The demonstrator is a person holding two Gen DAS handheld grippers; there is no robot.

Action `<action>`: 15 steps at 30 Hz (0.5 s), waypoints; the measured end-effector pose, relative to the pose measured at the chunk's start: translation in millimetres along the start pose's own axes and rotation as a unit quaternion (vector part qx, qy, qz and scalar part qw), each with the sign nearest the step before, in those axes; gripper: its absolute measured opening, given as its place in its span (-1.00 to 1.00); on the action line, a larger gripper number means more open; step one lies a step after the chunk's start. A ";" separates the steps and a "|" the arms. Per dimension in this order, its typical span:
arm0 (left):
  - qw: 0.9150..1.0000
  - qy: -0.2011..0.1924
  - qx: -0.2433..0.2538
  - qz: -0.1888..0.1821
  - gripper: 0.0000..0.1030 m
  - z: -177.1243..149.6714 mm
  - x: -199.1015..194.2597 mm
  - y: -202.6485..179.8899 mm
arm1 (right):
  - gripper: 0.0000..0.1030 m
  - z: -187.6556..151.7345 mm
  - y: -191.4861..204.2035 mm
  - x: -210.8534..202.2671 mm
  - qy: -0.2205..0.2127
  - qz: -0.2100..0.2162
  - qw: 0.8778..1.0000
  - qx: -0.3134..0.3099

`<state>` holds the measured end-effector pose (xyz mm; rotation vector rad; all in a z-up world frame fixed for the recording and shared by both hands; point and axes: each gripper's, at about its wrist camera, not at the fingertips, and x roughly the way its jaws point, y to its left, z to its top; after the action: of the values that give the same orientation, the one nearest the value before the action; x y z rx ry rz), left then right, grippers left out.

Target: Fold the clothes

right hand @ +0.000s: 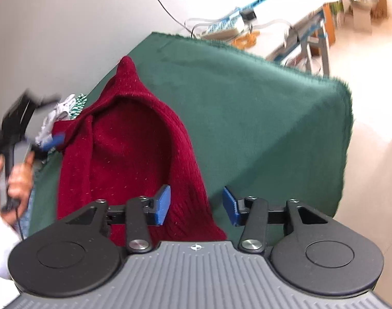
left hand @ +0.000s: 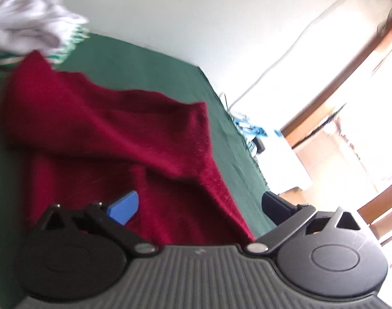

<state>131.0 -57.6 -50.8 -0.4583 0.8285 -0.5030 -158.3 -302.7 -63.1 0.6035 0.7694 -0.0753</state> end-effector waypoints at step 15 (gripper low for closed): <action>0.976 0.011 -0.212 -0.049 0.83 3.5 87.9 29.2 | 0.12 7.9 -18.4 -23.7 -0.059 -0.027 0.998 0.003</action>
<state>191.2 -85.3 -115.7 -0.8914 0.9409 -0.4214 -175.6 -325.8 -51.7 0.5789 0.6717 -0.1612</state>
